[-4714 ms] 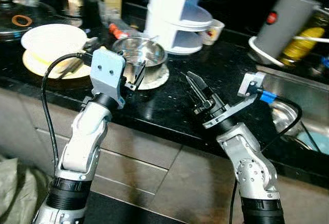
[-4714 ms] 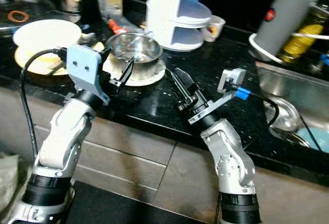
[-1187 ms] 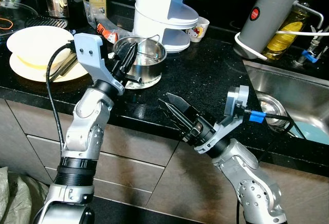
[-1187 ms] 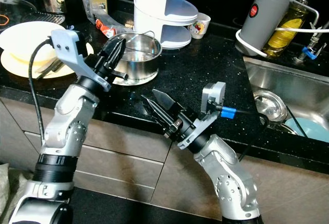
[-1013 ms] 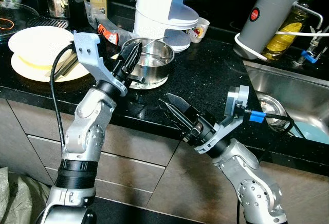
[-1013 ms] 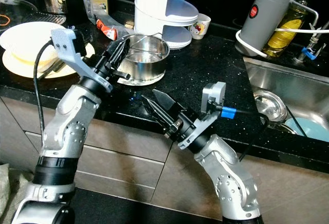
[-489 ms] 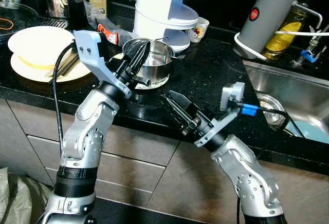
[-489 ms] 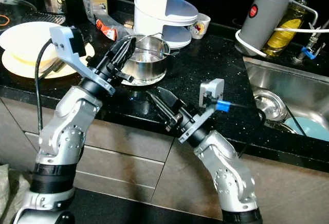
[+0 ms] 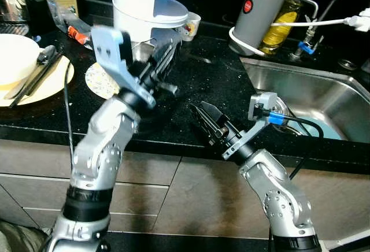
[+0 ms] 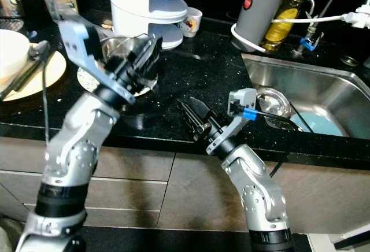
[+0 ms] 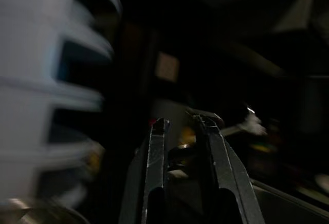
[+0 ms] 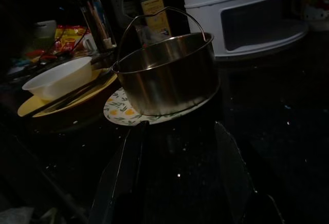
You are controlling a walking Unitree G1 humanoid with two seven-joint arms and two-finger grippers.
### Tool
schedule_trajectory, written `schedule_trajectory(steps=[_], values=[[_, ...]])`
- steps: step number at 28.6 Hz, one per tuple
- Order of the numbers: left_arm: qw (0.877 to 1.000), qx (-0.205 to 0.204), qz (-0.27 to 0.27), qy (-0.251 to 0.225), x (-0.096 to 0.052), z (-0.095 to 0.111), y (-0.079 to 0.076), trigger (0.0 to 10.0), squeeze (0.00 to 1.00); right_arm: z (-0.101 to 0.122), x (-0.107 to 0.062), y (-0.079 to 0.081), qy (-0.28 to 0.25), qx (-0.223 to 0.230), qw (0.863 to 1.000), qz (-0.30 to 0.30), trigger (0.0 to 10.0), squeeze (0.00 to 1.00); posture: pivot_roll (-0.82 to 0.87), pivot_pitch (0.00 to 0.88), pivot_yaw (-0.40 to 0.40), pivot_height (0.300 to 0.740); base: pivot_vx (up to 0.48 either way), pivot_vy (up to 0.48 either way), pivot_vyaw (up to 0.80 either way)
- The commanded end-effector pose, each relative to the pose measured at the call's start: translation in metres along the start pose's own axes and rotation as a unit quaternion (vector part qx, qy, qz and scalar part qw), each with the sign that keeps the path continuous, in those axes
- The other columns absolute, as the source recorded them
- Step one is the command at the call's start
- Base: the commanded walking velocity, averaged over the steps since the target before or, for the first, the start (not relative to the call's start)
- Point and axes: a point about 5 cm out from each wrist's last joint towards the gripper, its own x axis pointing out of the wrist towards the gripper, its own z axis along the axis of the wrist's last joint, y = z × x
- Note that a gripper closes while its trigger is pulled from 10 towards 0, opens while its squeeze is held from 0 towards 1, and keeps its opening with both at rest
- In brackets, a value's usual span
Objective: Kitchen organization
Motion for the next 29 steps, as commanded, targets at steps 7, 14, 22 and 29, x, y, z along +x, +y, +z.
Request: schedule_trajectory(steps=[7, 14, 22, 29], values=[[0.985, 0.160, 0.048, -0.038, 0.005, 0.034, 0.010, 0.0, 0.00, 0.003, 0.001, -0.004, -0.012, -0.017, 1.000, 0.003, 10.0, 0.00, 0.14, 0.029, -0.192, 0.740, 0.000, 0.000, 0.41], [0.978, 0.196, 0.056, -0.036, 0.001, 0.040, 0.010, 0.0, 0.00, 0.002, 0.006, -0.004, -0.001, -0.034, 0.999, 0.010, 10.0, 0.00, 0.15, 0.029, -0.198, 0.740, 0.000, 0.000, 0.72], [0.971, 0.226, 0.082, -0.008, -0.011, 0.035, 0.019, 10.0, 0.00, 0.004, 0.027, -0.008, 0.030, -0.119, 0.992, 0.021, 10.0, 0.00, 0.16, 0.032, -0.204, 0.740, 0.000, 0.000, 0.72], [0.964, 0.240, 0.108, 0.031, -0.029, 0.022, 0.023, 10.0, 0.00, 0.021, 0.070, -0.019, 0.068, -0.290, 0.954, 0.012, 10.0, 0.00, 0.16, 0.033, -0.218, 0.740, 0.000, 0.000, 0.50]])
